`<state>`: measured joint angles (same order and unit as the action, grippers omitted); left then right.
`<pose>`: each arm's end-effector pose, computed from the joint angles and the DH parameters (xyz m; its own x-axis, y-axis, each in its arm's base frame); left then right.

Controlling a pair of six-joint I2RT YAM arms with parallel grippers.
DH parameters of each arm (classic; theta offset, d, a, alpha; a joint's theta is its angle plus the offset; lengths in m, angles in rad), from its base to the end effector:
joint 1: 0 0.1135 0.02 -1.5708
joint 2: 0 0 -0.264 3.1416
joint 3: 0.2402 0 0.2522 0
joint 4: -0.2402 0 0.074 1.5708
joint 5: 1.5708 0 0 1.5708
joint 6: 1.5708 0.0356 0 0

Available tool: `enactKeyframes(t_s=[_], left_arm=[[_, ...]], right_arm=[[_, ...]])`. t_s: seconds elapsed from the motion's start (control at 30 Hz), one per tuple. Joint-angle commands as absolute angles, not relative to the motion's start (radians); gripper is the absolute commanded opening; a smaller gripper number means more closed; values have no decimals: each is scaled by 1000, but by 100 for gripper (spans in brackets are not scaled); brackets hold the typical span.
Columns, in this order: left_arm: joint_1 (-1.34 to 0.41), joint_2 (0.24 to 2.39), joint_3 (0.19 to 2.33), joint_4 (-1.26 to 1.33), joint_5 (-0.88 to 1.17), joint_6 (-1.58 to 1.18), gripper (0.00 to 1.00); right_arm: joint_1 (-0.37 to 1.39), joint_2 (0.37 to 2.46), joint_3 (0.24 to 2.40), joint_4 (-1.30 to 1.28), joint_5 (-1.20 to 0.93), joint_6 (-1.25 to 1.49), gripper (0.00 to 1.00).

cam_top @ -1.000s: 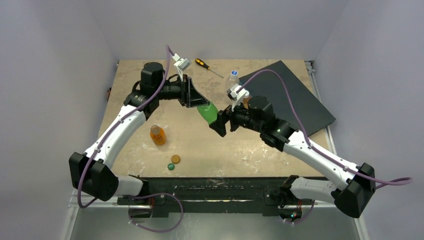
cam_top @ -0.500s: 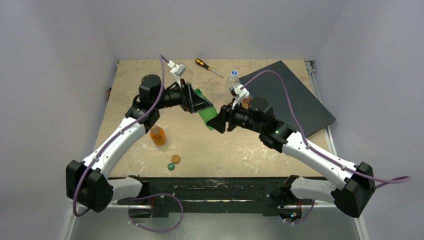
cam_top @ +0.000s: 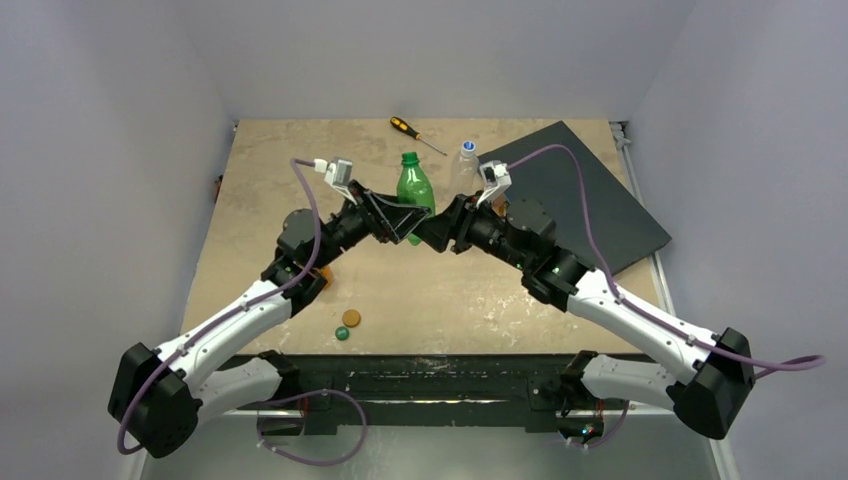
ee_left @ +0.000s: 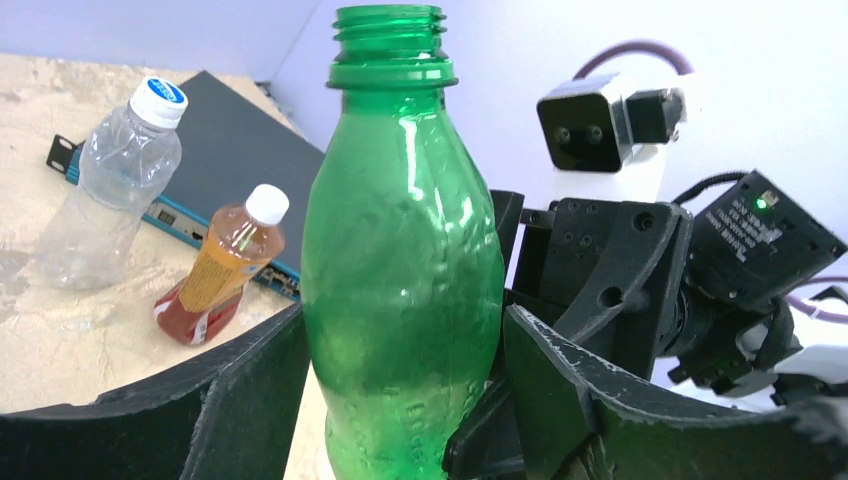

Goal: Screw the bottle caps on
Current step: Pick up the plastic bottle at the center of the board.

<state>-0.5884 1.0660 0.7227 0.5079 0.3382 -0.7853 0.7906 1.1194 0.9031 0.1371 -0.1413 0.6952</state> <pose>0.2008 -0.1482 0.3362 -0.4663 -0.4907 -0.7361 0.6592 0.3622 -0.6590 0.1835 0.1925 0.3484 -0.5567 0.3390 -0.7584 -0.5806 0.4942 0.6471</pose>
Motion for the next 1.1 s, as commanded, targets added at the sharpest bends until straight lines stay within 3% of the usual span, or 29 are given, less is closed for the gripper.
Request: enactKeyframes(t_s=[0.0,0.5,0.6,0.67,0.73,0.87,1.07], left_arm=[[-629,1030,666,695,172,-836,67],[-701,1072,592,880,41,-831,47],[-702,1069,596,868,33,-803,35],[-701,1055,619,794,30,-758,27],[-700,1034,662,675,32,-684,25],[-676,996,761,409,49,-527,11],[-537,947,807,237,174,-450,7]], right_arm=[[825,1072,882,276,-35,761,24],[929,1110,830,432,55,859,22],[937,1118,827,422,59,859,26],[937,1115,828,399,68,855,41],[937,1110,850,325,98,836,57],[937,1077,871,180,157,799,96],[937,1055,859,107,146,698,99]])
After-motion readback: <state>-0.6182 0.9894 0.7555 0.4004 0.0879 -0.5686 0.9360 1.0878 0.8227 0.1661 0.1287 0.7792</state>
